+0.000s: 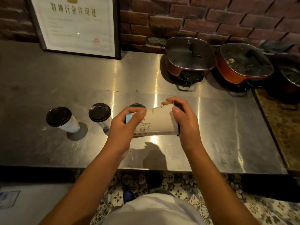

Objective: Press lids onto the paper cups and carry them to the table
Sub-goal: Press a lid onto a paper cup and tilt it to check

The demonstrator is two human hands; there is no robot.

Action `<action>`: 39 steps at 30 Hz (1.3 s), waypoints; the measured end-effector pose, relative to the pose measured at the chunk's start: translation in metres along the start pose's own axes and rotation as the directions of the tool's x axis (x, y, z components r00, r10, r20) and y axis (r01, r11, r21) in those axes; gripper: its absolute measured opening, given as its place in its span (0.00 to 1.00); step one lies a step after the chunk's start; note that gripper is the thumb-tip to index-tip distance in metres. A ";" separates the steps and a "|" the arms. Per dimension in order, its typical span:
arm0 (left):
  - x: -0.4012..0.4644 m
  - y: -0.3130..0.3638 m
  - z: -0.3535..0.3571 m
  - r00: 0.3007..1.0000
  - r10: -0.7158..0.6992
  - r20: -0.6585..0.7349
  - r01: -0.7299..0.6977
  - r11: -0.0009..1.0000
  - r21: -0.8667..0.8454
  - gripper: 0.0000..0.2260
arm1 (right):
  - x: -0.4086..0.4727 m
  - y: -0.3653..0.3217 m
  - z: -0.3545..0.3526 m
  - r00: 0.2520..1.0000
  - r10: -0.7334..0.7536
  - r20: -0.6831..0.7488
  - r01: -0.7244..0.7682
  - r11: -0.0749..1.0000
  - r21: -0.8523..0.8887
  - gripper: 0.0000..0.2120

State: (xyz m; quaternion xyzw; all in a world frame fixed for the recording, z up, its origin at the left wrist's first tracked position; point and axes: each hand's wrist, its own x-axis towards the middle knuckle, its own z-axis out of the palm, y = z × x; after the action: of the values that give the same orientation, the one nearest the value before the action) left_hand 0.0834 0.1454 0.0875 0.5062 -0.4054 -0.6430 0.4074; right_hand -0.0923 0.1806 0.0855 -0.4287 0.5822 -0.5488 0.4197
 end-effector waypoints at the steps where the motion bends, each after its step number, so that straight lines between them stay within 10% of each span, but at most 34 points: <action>1: -0.001 0.003 -0.001 1.000 -0.014 0.026 0.013 1.000 0.010 0.08 | -0.001 0.001 -0.002 1.000 -0.023 0.012 0.023 1.000 0.013 0.19; 4: -0.012 0.010 -0.002 0.982 0.172 0.079 -0.184 0.968 0.173 0.14 | -0.003 -0.004 -0.004 0.997 0.075 0.019 -0.077 0.985 0.157 0.21; 9: -0.015 0.000 -0.006 0.742 0.599 0.301 -0.661 0.579 0.478 0.16 | -0.005 -0.022 -0.004 0.833 0.529 0.162 -0.551 0.762 0.340 0.19; 14: -0.017 0.002 -0.009 0.741 0.659 0.127 -0.627 0.613 0.480 0.10 | -0.013 -0.030 0.002 0.857 0.487 0.165 -0.514 0.796 0.318 0.19; 18: -0.022 0.011 -0.003 0.960 0.277 -0.040 -0.269 0.954 0.134 0.01 | -0.023 -0.024 0.011 0.995 0.090 -0.033 -0.084 0.984 0.156 0.18; 22: -0.016 0.013 -0.007 1.000 0.012 0.026 -0.013 1.000 0.020 0.07 | -0.032 -0.012 0.007 0.997 -0.081 -0.009 0.081 0.996 0.021 0.21; 28: -0.015 0.010 0.002 0.850 0.461 0.257 -0.528 0.739 0.419 0.17 | -0.012 -0.020 -0.007 0.940 0.340 0.024 -0.319 0.853 0.413 0.17; 33: -0.008 0.006 0.027 0.663 0.664 0.346 -0.720 0.437 0.540 0.19 | 0.011 -0.031 -0.028 0.937 0.348 0.036 -0.329 0.840 0.432 0.25; 39: -0.005 0.011 0.061 0.769 0.631 0.104 -0.586 0.631 0.508 0.13 | 0.026 -0.024 -0.049 0.970 0.242 0.002 -0.232 0.928 0.293 0.11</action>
State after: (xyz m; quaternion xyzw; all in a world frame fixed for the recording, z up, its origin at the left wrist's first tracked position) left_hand 0.0251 0.1529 0.1087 0.4549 -0.6904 -0.3139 0.4667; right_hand -0.1454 0.1689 0.1109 -0.2796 0.5495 -0.5810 0.5313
